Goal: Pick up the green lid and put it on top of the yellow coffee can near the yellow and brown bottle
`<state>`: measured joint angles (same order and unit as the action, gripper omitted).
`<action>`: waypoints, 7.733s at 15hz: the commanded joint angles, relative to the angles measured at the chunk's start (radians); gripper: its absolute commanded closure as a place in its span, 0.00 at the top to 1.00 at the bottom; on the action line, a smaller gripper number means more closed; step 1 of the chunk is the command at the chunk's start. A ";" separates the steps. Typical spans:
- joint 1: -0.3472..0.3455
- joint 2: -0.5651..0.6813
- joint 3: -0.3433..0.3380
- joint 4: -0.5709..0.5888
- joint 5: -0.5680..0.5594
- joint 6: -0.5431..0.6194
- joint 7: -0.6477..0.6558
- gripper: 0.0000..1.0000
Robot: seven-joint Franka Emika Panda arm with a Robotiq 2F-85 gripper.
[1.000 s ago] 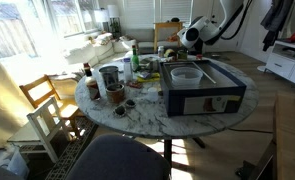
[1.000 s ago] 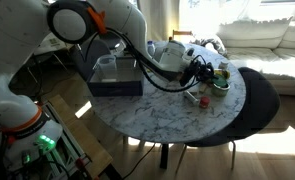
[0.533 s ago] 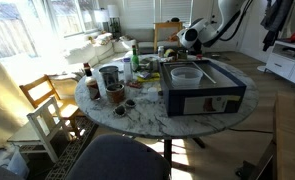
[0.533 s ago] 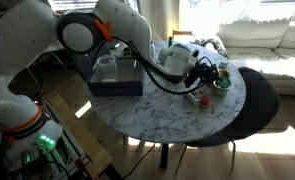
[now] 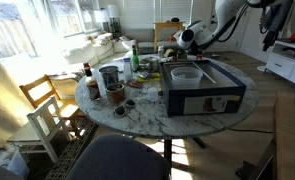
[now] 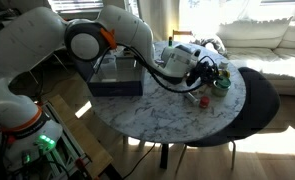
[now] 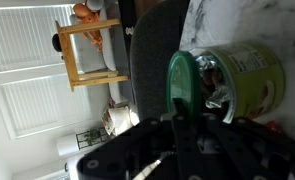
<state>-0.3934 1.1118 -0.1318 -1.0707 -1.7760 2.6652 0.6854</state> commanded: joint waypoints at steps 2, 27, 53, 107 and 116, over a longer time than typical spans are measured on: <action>-0.008 0.077 -0.009 0.101 0.097 0.035 -0.112 0.01; -0.032 0.048 0.043 0.092 0.141 0.042 -0.240 0.98; -0.086 -0.202 0.083 -0.212 0.272 0.116 -0.272 1.00; -0.033 0.296 -0.086 0.620 1.662 -0.288 -0.152 0.00; -0.028 0.287 -0.080 0.611 1.670 -0.374 -0.175 0.00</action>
<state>-0.4286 1.3998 -0.1948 -0.4541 -0.1411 2.3395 0.5186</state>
